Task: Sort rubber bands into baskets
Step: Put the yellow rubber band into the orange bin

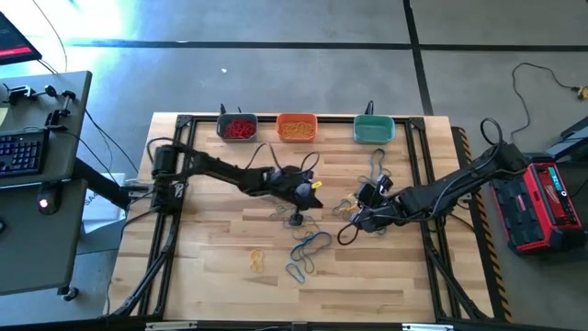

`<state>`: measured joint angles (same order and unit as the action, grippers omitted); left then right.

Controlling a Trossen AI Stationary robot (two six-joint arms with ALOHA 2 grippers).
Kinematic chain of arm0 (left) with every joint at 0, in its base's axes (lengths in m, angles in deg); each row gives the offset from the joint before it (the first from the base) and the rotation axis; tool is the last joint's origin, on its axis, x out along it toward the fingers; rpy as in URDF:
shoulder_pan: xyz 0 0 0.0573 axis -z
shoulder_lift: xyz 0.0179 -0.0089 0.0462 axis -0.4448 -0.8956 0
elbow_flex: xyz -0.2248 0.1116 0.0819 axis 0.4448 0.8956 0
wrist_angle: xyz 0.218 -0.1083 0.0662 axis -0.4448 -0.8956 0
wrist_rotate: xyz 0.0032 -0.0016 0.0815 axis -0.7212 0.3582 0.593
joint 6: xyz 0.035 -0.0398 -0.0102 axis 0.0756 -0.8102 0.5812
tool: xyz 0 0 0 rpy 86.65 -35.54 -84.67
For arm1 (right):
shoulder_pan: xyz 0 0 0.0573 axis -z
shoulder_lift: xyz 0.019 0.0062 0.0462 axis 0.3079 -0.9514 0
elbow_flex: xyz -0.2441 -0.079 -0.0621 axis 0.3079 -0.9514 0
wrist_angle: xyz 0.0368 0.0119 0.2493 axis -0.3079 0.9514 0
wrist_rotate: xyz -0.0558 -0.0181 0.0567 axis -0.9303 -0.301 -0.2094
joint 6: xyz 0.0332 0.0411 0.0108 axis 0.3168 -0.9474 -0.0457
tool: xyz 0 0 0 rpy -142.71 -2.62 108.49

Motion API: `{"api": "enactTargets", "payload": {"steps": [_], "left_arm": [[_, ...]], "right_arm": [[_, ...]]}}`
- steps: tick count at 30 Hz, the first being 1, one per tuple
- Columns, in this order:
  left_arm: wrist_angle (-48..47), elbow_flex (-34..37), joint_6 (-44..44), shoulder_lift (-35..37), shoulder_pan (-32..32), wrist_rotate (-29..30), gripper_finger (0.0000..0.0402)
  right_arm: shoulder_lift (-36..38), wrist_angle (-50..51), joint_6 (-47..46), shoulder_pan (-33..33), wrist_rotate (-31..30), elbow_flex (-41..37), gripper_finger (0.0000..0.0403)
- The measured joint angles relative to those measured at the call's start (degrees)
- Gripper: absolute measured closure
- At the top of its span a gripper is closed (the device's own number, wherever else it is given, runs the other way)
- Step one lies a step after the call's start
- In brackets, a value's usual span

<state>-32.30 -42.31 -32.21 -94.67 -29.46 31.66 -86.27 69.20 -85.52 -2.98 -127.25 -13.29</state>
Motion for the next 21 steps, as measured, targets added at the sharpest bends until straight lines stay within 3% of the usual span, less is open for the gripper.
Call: {"api": "enactTargets", "payload": {"steps": [21], "left_arm": [[-11.49, -16.41, 7.83, -12.68, 0.06, 0.64, 0.039]], "right_arm": [[-0.02, -0.44, 0.44, 0.0, -0.56, 0.0, 0.0403]]}}
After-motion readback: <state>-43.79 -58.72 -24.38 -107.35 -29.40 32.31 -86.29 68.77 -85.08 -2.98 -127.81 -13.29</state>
